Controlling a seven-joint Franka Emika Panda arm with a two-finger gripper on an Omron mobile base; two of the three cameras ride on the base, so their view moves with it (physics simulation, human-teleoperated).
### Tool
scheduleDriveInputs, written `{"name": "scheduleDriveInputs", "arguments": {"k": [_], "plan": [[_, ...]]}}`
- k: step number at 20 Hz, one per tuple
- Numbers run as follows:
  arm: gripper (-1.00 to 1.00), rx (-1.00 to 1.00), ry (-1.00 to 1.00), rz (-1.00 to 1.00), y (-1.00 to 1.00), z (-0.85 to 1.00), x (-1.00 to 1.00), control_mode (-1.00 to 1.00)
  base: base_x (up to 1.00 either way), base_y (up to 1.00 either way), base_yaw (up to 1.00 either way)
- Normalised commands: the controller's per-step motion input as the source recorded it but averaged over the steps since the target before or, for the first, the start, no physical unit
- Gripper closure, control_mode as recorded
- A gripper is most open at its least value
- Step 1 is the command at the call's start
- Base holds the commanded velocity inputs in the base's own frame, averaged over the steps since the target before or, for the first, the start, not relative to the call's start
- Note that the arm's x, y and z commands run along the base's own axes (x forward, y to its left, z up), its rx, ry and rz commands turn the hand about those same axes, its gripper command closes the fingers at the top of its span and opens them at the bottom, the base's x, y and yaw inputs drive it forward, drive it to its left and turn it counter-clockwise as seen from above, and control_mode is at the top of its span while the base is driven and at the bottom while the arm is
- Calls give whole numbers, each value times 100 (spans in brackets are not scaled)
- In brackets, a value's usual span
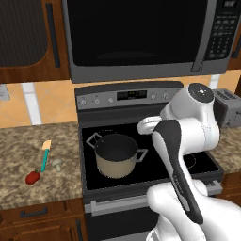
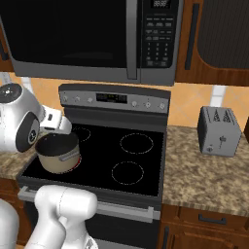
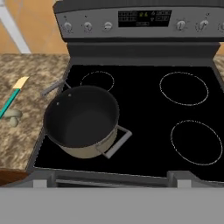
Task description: Put the bell pepper and mushroom in the pot. Retrieve the spatula and lightly stir the vegetables in the pot.
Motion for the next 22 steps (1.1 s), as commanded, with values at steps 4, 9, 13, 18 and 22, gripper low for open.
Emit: {"name": "scheduleDriveInputs", "arguments": {"k": [4,9,13,18,22], "plan": [[-100,-1,0,2,0,-3,-31,100,-9,1,1],[-100,0,0,0,0,0,0,100,-15,48,0],[-100,0,0,0,0,0,0,100,0,100,0],[-100,0,0,0,0,0,0,100,0,88,0],[-100,0,0,0,0,0,0,100,4,18,0]]}}
